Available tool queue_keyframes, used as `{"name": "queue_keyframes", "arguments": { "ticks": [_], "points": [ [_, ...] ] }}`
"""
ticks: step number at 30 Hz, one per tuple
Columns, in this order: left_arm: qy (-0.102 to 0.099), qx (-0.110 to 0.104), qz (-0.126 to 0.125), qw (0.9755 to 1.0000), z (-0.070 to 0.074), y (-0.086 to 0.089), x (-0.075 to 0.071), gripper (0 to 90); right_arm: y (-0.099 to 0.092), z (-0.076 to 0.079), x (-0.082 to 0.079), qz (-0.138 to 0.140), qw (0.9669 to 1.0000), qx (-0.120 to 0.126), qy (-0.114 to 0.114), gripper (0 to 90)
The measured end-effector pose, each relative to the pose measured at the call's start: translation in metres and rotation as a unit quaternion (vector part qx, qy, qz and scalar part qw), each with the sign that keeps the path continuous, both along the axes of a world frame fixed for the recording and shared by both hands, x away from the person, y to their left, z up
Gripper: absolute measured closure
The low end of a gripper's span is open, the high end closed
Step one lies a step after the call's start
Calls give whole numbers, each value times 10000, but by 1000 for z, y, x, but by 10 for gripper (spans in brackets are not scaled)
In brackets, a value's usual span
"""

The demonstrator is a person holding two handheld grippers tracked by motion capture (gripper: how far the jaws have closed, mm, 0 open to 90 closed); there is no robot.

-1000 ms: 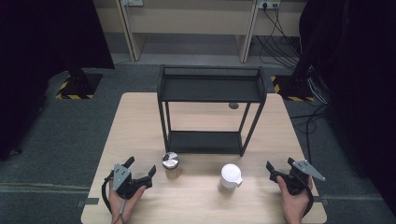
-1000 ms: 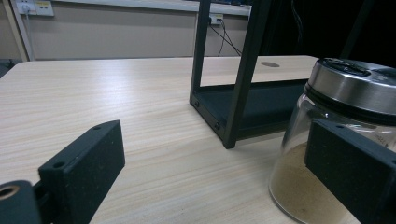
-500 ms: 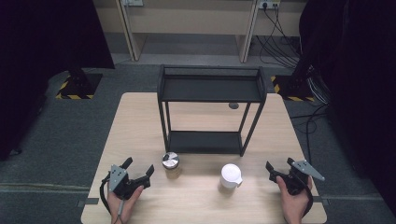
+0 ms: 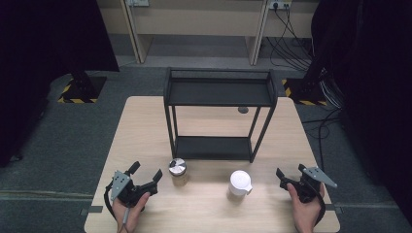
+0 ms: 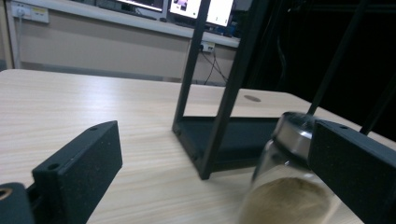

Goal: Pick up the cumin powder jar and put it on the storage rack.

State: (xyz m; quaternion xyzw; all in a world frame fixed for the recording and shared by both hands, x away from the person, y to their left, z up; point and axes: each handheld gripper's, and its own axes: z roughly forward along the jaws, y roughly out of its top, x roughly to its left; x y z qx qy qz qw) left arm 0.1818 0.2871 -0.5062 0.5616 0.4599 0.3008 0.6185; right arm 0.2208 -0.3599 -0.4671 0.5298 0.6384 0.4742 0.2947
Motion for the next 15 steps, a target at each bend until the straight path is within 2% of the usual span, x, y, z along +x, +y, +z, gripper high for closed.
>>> {"name": "queue_keyframes", "arguments": {
  "ticks": [3,6,10,15],
  "points": [
    [-97,76,-69,9999,3,-6,-1,16,-1,0,0,-11,10000,37,3,35],
    [-161,207,-246,9994,7,-12,1,15,0,1,1,-5,10000,3,22,35],
    [-118,277,-445,9986,10,-24,4,16,-1,0,0,-6,10000,21,5,36],
    [-71,543,-544,9970,12,-37,7,18,0,0,0,-4,10000,13,7,36]
  ]
}}
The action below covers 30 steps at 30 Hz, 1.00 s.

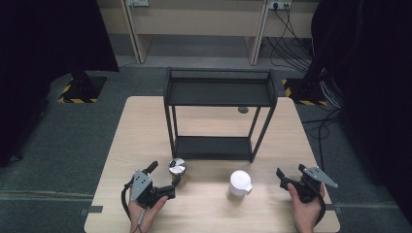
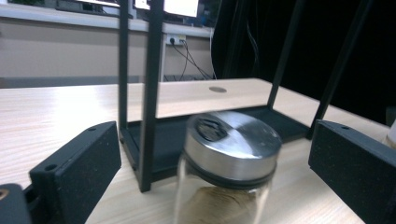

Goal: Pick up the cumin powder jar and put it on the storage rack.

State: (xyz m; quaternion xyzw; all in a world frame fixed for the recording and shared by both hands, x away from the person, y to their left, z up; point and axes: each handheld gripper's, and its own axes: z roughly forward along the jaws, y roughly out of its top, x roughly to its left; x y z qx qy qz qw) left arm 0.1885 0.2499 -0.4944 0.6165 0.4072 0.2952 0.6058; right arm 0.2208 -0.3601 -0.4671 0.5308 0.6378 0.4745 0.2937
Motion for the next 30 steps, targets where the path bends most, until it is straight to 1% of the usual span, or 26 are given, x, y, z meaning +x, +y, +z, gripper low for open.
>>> {"name": "queue_keyframes", "arguments": {
  "ticks": [2,3,4,10,14,16,19,21,24,28,30],
  "points": [
    [48,208,-20,9998,1,-7,2,20,0,0,0,6,10000,-11,5,36],
    [109,331,-4,9994,3,-10,3,28,0,0,0,7,10000,-12,7,36],
    [145,403,4,9991,4,-13,4,40,0,0,0,7,10000,-10,7,36],
    [391,641,-55,9972,6,-21,11,42,0,0,0,11,10000,-15,1,37],
    [521,715,-128,9960,7,-25,17,54,0,0,0,15,10000,-25,4,37],
    [578,785,-138,9951,9,-28,19,63,0,0,0,16,10000,-16,4,37],
    [665,888,-102,9938,10,-31,20,77,0,0,1,21,10000,-23,7,37],
    [719,931,13,9931,11,-34,20,97,0,0,1,30,10000,-28,7,37],
    [777,933,60,9926,12,-34,20,109,0,0,1,35,10000,-25,9,37],
    [864,998,43,9912,13,-34,22,136,1,1,1,63,10000,-24,14,37],
    [843,998,48,9914,13,-34,22,145,1,1,1,62,10000,-33,11,38]
  ]
}}
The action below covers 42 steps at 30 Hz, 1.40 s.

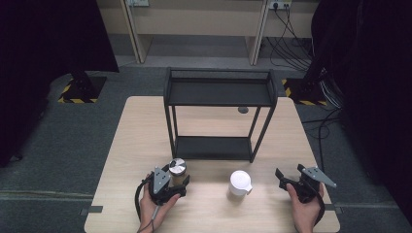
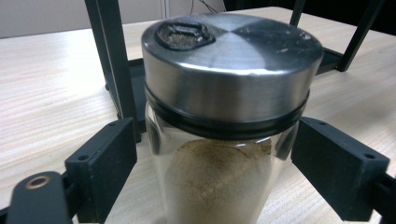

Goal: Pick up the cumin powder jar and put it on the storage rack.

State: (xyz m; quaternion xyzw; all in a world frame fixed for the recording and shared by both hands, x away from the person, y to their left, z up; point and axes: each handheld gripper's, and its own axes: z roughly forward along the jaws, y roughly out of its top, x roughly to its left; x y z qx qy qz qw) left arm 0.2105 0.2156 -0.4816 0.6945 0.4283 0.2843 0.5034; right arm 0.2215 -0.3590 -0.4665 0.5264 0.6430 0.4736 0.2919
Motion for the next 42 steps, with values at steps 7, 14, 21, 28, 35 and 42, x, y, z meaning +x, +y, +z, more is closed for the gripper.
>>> {"name": "queue_keyframes", "arguments": {
  "ticks": [7,14,21,28,35,42],
  "points": [
    [30,16,22,10000,1,-5,5,284,-1,0,0,-5,10000,32,0,38],
    [19,19,-12,10000,1,-4,4,304,-2,0,0,4,10000,48,9,39],
    [-27,-5,-12,10000,-1,-3,2,306,-2,0,0,3,10000,57,13,39],
    [-369,-77,23,9993,0,2,-6,306,-2,0,1,9,10000,65,23,39],
    [-777,-181,93,9968,4,7,-18,306,-2,0,0,9,10000,62,14,41],
    [-966,-287,172,9948,9,7,-25,306,-2,0,1,17,10000,38,20,41]
  ]
}}
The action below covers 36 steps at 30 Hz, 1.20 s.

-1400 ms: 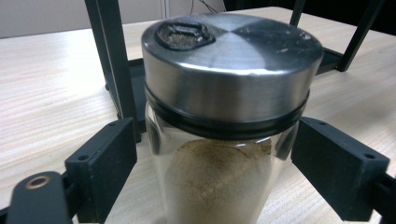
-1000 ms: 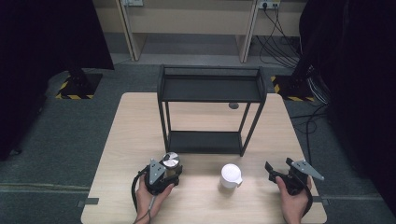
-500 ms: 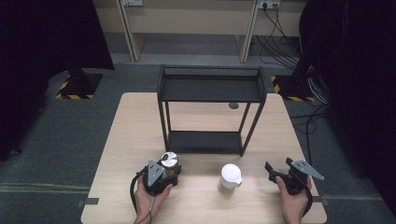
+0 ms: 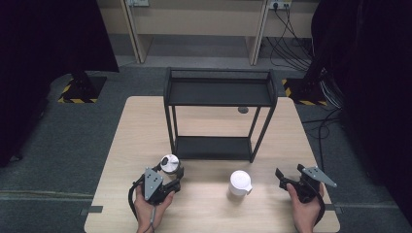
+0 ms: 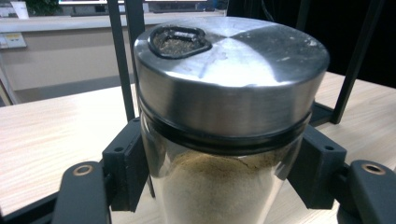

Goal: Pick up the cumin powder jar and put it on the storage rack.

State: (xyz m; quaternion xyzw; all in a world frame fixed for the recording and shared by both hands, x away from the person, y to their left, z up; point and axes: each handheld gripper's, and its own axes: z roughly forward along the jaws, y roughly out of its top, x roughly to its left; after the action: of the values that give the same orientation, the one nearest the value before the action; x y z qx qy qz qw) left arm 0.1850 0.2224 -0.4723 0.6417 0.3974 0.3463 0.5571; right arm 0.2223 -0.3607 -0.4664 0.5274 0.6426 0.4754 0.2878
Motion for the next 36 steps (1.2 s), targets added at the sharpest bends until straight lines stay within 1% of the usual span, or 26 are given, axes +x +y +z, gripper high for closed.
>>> {"name": "queue_keyframes", "arguments": {
  "ticks": [3,5,12,23,29,33,36],
  "points": [
    [-50,-32,-1,10000,3,1,-2,306,0,0,0,3,10000,-8,-3,41],
    [-17,-38,-10,10000,9,2,-2,306,0,0,0,2,10000,-6,-10,42],
    [-114,-82,29,9999,19,0,-4,306,0,-1,-1,-8,10000,10,-23,43],
    [-322,-74,-7,9995,36,-2,-8,306,0,-1,-2,-20,10000,20,-50,46],
    [-351,-88,-59,9993,43,-5,-6,306,0,-1,-2,-11,10000,8,-49,49],
    [-422,-114,-54,9990,48,-7,-4,306,0,-2,-2,-10,10000,29,-51,49],
    [-497,-106,-59,9987,54,-9,-3,306,0,-1,-2,-9,10000,24,-45,49]
  ]
}}
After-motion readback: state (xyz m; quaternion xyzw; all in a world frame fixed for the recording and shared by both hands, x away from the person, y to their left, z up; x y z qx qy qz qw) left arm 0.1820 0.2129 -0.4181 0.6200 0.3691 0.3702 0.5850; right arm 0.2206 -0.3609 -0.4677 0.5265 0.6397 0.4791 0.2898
